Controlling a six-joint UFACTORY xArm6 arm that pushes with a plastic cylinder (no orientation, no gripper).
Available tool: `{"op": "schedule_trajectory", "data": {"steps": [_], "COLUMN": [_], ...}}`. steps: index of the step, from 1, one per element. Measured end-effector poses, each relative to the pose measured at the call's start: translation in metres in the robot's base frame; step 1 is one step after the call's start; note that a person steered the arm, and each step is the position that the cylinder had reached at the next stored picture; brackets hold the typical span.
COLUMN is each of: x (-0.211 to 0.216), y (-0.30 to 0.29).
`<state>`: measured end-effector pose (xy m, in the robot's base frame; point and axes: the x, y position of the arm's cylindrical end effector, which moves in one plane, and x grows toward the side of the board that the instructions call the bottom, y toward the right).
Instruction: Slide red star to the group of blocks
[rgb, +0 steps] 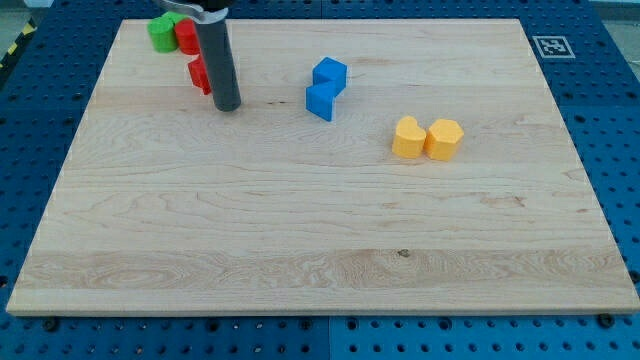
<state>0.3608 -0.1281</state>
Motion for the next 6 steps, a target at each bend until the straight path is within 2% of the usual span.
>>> {"op": "schedule_trajectory", "data": {"steps": [2, 3, 4, 6], "x": [-0.006, 0.001, -0.024, -0.062], "y": [-0.037, -0.004, 0.007, -0.070]}}
